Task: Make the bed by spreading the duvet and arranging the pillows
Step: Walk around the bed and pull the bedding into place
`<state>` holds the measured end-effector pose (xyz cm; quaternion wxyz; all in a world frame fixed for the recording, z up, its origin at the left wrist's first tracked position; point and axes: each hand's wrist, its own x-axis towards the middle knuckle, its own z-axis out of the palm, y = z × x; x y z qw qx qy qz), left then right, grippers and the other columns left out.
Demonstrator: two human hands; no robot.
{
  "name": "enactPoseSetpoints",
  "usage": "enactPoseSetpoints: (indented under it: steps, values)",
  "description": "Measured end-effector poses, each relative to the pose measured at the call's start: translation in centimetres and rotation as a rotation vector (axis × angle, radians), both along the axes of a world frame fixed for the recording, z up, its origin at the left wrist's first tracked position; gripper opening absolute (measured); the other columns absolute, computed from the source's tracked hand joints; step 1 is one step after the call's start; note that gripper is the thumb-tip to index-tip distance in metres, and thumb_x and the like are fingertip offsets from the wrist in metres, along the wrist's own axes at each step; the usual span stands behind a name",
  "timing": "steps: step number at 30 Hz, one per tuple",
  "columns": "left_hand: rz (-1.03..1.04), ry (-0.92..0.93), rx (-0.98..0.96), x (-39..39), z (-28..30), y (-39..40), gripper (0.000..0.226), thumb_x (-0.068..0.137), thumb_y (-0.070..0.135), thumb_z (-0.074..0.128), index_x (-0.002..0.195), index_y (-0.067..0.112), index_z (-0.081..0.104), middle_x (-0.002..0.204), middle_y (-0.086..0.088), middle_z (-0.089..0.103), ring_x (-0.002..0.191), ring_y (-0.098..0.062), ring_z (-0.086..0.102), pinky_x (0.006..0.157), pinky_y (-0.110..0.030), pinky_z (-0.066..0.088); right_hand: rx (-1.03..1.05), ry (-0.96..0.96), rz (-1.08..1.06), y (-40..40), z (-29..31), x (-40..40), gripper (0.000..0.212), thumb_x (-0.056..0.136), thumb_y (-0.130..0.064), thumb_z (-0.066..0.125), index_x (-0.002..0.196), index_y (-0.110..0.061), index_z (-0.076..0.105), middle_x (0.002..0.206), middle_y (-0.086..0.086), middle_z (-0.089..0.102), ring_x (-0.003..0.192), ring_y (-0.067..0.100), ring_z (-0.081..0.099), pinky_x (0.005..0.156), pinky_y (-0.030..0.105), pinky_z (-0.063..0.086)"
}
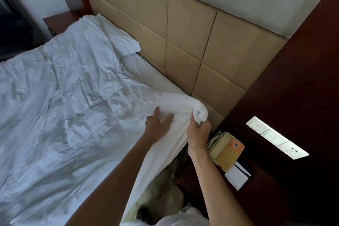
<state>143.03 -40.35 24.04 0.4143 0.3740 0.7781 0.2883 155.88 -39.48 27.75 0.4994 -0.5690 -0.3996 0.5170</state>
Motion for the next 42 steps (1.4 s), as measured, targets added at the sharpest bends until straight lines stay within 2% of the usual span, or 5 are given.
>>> enactPoseSetpoints:
  steps: [10, 15, 26, 37, 42]
  values:
    - [-0.340, -0.143, 0.162, 17.5, 2.7, 13.8, 0.073, 0.087, 0.059, 0.009, 0.148, 0.025, 0.031, 0.155, -0.002, 0.034, 0.144, -0.024, 0.029, 0.119, -0.049, 0.020, 0.266, -0.118, -0.192, 9.6, 3.8, 14.5, 0.021, 0.097, -0.003, 0.050, 0.083, -0.011, 0.063, 0.070, -0.017, 0.059, 0.065, -0.004, 0.055, 0.066, 0.014, 0.045]
    - [-0.363, -0.237, 0.173, 24.0, 3.8, 18.8, 0.068, 0.092, 0.054, 0.017, 0.155, 0.026, 0.019, 0.161, 0.003, 0.023, 0.148, -0.019, 0.021, 0.122, -0.041, 0.015, 0.216, -0.158, -0.240, 13.8, 2.9, 21.2, 0.022, 0.099, -0.010, 0.052, 0.115, -0.008, 0.066, 0.105, 0.002, 0.071, 0.101, 0.012, 0.066, 0.090, 0.029, 0.053]
    - [-0.242, -0.273, -0.015, 20.8, 0.0, 14.1, 0.053, 0.105, 0.039, 0.031, 0.155, 0.023, 0.022, 0.160, 0.007, 0.023, 0.144, -0.014, 0.027, 0.116, -0.030, 0.024, -0.116, -0.148, -0.087, 16.2, -2.6, 18.3, 0.030, 0.098, -0.017, 0.052, 0.126, -0.011, 0.062, 0.118, 0.007, 0.067, 0.112, 0.023, 0.063, 0.097, 0.042, 0.052]
    - [0.115, -0.402, 0.005, 13.3, -1.6, 6.8, 0.031, 0.094, 0.020, 0.057, 0.125, 0.025, 0.060, 0.107, -0.001, 0.065, 0.107, -0.019, 0.061, 0.094, -0.042, 0.052, -0.068, -0.293, 0.255, 16.9, -3.1, 10.3, 0.030, 0.099, -0.014, 0.052, 0.127, -0.008, 0.060, 0.122, 0.008, 0.065, 0.116, 0.025, 0.061, 0.099, 0.037, 0.050]
    - [0.311, -0.419, 0.068, 10.9, -1.4, 4.6, 0.022, 0.097, 0.019, 0.053, 0.116, 0.016, 0.063, 0.114, -0.006, 0.066, 0.103, -0.020, 0.064, 0.088, -0.037, 0.055, 0.036, -0.482, 0.463, 16.4, -2.2, 7.0, 0.029, 0.101, -0.023, 0.048, 0.121, -0.008, 0.061, 0.108, 0.007, 0.068, 0.100, 0.024, 0.066, 0.088, 0.037, 0.055]
